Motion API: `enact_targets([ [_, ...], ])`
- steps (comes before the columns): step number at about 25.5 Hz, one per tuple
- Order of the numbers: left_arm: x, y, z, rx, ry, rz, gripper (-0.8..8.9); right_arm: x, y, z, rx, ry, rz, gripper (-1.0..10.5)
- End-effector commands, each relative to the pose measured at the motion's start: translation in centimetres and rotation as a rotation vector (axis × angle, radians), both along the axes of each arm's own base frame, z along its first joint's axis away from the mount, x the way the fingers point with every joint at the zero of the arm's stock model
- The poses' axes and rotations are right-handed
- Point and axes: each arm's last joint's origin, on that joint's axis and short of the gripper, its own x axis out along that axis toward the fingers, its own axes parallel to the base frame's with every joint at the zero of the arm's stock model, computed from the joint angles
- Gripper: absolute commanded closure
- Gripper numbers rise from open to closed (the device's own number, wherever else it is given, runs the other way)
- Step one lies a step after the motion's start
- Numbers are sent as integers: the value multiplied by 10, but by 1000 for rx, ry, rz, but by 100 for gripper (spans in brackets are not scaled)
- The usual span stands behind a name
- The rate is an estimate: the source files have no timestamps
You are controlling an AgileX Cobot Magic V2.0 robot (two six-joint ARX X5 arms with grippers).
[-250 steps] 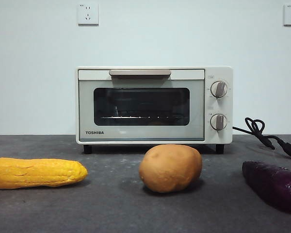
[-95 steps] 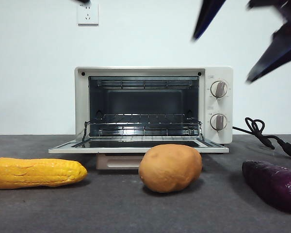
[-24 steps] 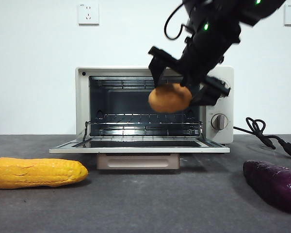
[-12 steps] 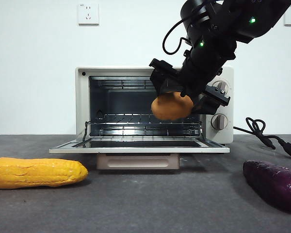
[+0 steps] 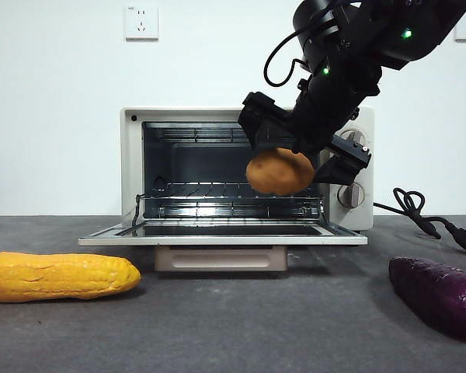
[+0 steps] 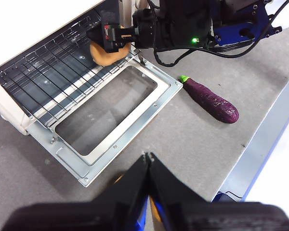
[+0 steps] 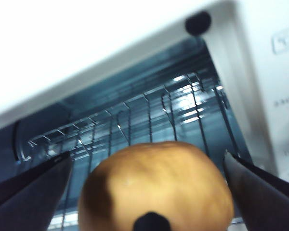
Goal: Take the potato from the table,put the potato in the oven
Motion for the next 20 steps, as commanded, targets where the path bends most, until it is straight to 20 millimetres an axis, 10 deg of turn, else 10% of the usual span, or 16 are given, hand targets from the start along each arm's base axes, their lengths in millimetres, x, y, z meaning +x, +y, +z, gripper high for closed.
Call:
enact_targets([
  [1, -1, 0, -1, 9, -6, -12, 821, 0, 0, -1, 5, -2, -2, 406],
  [20, -1, 0, -1, 11, -8, -14, 821, -2, -27, 31, -3, -37, -51, 407],
])
